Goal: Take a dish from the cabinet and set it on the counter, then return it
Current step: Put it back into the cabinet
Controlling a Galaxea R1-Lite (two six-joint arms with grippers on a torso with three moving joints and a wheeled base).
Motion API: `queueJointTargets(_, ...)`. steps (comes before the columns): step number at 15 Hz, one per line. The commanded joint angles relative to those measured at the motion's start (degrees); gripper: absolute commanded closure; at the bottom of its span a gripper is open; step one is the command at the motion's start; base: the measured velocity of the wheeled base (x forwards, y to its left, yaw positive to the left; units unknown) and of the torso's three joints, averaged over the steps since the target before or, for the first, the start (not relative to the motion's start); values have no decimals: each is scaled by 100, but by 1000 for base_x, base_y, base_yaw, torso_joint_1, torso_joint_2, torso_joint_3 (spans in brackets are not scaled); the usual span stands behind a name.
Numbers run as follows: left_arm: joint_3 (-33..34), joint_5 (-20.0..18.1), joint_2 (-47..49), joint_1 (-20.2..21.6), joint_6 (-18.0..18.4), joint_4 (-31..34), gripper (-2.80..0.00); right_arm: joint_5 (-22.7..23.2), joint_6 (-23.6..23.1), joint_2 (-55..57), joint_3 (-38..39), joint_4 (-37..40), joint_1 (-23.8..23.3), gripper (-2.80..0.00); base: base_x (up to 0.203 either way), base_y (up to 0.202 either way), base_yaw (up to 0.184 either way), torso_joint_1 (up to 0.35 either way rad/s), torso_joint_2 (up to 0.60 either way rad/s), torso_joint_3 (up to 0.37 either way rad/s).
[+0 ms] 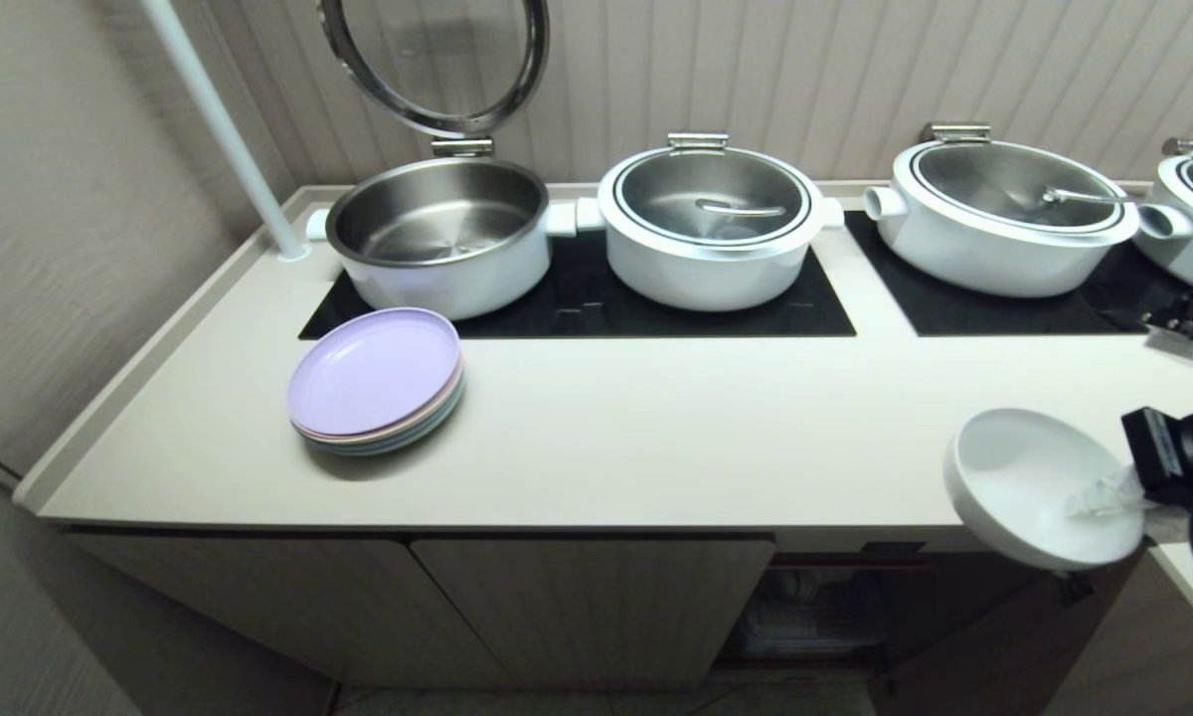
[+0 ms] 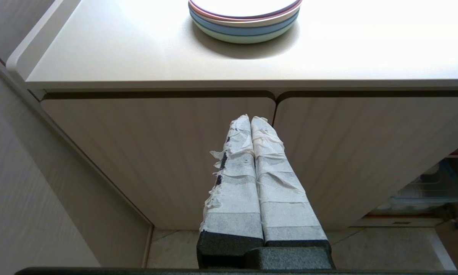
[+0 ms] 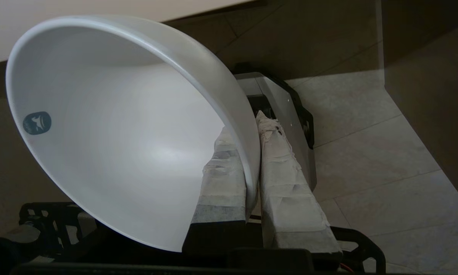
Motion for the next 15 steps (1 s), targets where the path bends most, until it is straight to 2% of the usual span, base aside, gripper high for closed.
queueJointTargets(1,0,0,-2,0,-4,-4,0,15,-14,-546,371,29,4,0,0,0,0,0,0,0)
queueJointTargets(7,0,0,-2,0,-4,-4,0,18,-18,-1530,1566,29,-2,0,0,0,0,0,0,0)
queueJointTargets(15,0,0,-2,0,-4,-4,0,21,-45,-2419,2632,26,-1,0,0,0,0,0,0,0)
